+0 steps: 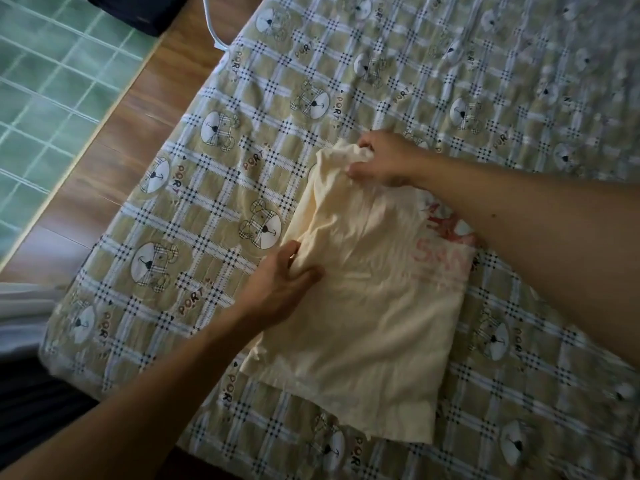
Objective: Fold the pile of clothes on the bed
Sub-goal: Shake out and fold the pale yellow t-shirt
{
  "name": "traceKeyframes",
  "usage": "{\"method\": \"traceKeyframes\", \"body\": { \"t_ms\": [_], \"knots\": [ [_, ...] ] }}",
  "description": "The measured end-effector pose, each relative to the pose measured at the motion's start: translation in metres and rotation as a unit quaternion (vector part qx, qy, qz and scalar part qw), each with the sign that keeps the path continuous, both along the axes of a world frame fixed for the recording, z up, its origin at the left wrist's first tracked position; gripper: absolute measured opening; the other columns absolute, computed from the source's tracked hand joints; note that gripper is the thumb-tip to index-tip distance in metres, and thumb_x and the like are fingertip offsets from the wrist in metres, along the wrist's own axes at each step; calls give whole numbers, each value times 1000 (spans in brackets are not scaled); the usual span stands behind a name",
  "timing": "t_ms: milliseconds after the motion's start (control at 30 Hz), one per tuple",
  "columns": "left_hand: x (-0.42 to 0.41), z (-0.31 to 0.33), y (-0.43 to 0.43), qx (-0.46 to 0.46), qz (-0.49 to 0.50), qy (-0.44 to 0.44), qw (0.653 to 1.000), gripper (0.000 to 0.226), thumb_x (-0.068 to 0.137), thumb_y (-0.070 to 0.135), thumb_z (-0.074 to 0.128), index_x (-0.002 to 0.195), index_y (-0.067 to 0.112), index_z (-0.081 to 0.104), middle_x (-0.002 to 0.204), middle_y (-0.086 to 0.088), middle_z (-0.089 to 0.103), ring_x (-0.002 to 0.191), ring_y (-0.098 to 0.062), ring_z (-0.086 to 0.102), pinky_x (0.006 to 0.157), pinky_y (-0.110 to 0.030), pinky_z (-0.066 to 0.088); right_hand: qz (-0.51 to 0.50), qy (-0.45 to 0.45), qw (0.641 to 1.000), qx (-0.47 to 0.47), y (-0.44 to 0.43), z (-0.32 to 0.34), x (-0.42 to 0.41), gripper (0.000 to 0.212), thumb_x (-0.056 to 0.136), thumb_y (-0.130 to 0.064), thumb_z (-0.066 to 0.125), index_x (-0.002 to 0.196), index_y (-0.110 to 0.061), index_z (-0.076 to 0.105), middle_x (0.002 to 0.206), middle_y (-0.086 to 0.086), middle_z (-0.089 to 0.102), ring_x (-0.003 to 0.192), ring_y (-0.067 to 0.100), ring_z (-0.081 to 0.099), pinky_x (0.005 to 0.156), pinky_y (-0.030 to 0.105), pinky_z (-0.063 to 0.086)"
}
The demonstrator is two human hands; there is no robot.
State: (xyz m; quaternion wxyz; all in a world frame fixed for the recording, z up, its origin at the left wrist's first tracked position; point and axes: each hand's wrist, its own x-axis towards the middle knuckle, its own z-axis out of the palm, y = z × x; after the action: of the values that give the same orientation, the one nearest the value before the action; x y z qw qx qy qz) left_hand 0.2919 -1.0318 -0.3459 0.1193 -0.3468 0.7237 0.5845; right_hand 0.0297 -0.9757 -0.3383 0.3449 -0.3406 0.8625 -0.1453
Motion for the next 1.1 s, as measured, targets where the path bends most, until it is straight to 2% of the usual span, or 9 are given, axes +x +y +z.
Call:
{"method": "traceKeyframes", "body": {
  "t_ms": [67,200,333,567,667,767,933,1033,1100],
  "knots": [
    [0,0,0,-30,-25,6,999,47,83,61,63,114,24,59,104,2,70,86,-19,70,75,-50,60,-14,-8,1000,-13,-4,1,-4,42,87,-35,72,119,-9,64,108,6,66,90,19,62,70,26,42],
    [5,-5,2,-83,-28,33,996,29,95,42,61,112,18,59,99,4,65,85,-15,65,75,-44,57,-57,99,991,-68,-10,-4,-18,23,86,-36,73,91,-14,68,83,-3,63,81,18,61,79,35,53],
    [12,-12,6,-135,-12,59,989,25,98,44,54,99,19,55,87,4,60,76,-14,58,66,-39,51,23,286,949,-128,-13,-14,-7,21,92,-35,60,94,-17,51,93,-4,52,86,20,54,75,32,40],
    [11,-21,10,-156,-22,70,985,27,99,45,50,95,18,55,85,2,58,73,-13,53,62,-30,43,-7,-62,996,-60,-17,-9,0,40,83,-38,76,113,-14,66,108,-1,68,96,16,65,85,34,53],
    [15,-21,9,-128,-12,73,989,33,99,51,48,105,20,59,93,5,64,78,-11,61,66,-35,54,-20,-67,994,-80,-21,-6,-9,29,86,-33,73,106,-13,67,99,-2,68,87,15,64,78,32,53],
    [14,-16,6,-127,38,56,990,32,100,48,48,118,25,60,100,8,69,83,-9,67,72,-40,59,-13,48,993,-106,-23,-11,-12,19,90,-32,68,94,-16,58,86,-4,62,75,13,55,65,27,42],
    [13,-14,9,-333,-22,-56,941,35,100,42,47,129,23,47,106,-2,64,84,-17,60,72,-39,56,-1,323,927,-190,-10,-16,1,38,96,-41,50,120,-13,52,116,7,56,103,20,53,84,31,40],
    [4,-6,20,-462,-88,41,882,59,94,25,60,147,18,36,146,-10,45,131,-27,40,108,-43,35,13,306,920,-244,20,-13,48,58,101,-46,38,144,-7,41,141,13,48,129,22,45,106,37,38],
    [-8,-9,28,-462,-196,132,855,68,96,34,54,156,19,24,164,-9,20,152,-27,12,122,-46,14,43,249,950,-185,57,-24,88,64,102,-48,28,155,-11,24,161,11,26,150,24,19,120,47,20]
  ]
}}
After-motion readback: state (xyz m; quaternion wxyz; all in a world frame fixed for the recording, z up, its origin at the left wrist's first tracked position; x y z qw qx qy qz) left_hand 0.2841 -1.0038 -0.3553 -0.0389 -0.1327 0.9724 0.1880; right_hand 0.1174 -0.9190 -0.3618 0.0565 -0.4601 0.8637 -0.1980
